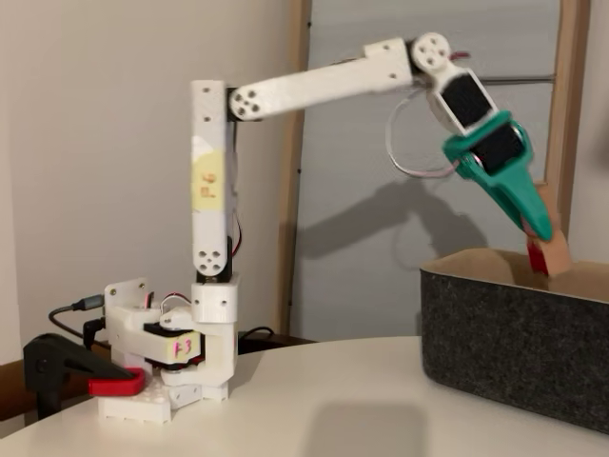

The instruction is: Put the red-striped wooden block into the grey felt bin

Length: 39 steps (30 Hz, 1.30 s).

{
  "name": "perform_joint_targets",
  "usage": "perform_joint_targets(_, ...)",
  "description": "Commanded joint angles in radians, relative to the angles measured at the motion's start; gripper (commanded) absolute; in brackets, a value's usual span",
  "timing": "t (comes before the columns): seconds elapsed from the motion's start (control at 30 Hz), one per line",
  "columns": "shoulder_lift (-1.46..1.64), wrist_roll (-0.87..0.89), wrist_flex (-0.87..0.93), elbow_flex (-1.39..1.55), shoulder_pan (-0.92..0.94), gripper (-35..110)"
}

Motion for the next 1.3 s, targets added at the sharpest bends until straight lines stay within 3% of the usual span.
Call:
perform_joint_targets(0.0,-0.041,-0.018,-0.009,-0.072,-0.012,8)
perform_joint_targets(0.27,-0.031,-0.008,0.086,-0.072,-0.044,28)
perform_joint_targets(0.93,0.281,-0.006,0.410,-0.046,-0.130,29)
perform_joint_targets(1.27,0.603,0.161,0.426,0.206,0.077,30)
